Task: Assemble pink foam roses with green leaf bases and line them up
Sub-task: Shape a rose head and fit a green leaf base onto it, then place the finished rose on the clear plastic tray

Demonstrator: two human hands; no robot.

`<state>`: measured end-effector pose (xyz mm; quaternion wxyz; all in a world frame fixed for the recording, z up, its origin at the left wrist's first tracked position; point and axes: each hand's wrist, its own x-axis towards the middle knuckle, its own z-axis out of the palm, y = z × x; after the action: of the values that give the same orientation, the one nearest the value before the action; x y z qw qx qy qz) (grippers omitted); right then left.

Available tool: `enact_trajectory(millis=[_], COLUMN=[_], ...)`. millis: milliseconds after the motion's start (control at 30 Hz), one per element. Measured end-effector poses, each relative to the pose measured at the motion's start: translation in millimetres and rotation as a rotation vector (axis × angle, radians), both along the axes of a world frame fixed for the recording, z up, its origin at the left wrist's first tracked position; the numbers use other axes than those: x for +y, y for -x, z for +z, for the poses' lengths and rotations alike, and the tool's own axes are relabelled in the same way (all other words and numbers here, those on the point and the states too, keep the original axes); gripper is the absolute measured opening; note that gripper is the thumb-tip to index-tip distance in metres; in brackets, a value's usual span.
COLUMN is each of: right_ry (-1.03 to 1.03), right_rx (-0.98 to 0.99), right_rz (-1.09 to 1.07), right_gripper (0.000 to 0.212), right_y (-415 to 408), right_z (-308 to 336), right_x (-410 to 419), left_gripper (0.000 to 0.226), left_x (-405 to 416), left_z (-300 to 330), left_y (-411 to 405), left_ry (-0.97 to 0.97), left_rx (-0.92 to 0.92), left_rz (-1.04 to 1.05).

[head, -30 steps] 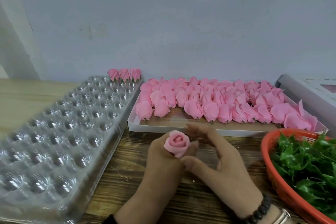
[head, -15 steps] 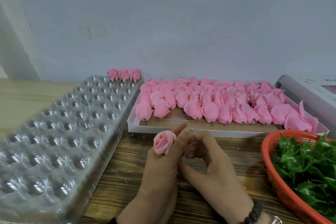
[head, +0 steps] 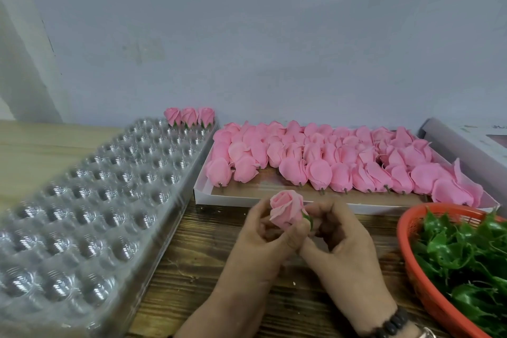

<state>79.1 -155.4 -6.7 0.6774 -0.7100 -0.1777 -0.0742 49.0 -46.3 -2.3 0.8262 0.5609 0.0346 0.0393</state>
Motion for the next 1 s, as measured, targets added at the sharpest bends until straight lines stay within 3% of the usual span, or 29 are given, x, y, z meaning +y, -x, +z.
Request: enact_trajectory(millis=[100, 200, 400, 567, 733, 1000], right_ry=[0.044, 0.091, 0.105, 0.047, -0.008, 0.044], right_rx=[-0.023, -0.048, -0.044, -0.065, -0.038, 0.127], right_rz=[-0.041, -0.024, 0.051, 0.095, 0.059, 0.065], right_gripper=[0.033, 0.035, 0.034, 0.023, 0.039, 0.03], right_y=[-0.6, 0.4, 2.7, 5.7, 7.5, 3.4], right_z=[0.1, 0.3, 1.9, 3.1, 5.2, -3.0], right_x=[-0.7, 1.1, -1.9, -1.4, -3.7, -4.0], left_gripper=[0.085, 0.067, 0.033, 0.019, 0.016, 0.019], left_x=[12.3, 14.2, 20.1, 26.1, 36.9, 151.0], left_z=[7.5, 15.3, 22.3, 34.1, 70.7, 136.9], left_y=[-1.6, 1.7, 5.6, 8.2, 7.6, -67.2], left_ry=[-0.211, -0.401, -0.538, -0.718, -0.87, -1.054], left_rx=[-0.018, -0.103, -0.173, -0.2, -0.23, -0.272], left_rz=[0.124, 0.147, 0.059, 0.027, -0.008, 0.418])
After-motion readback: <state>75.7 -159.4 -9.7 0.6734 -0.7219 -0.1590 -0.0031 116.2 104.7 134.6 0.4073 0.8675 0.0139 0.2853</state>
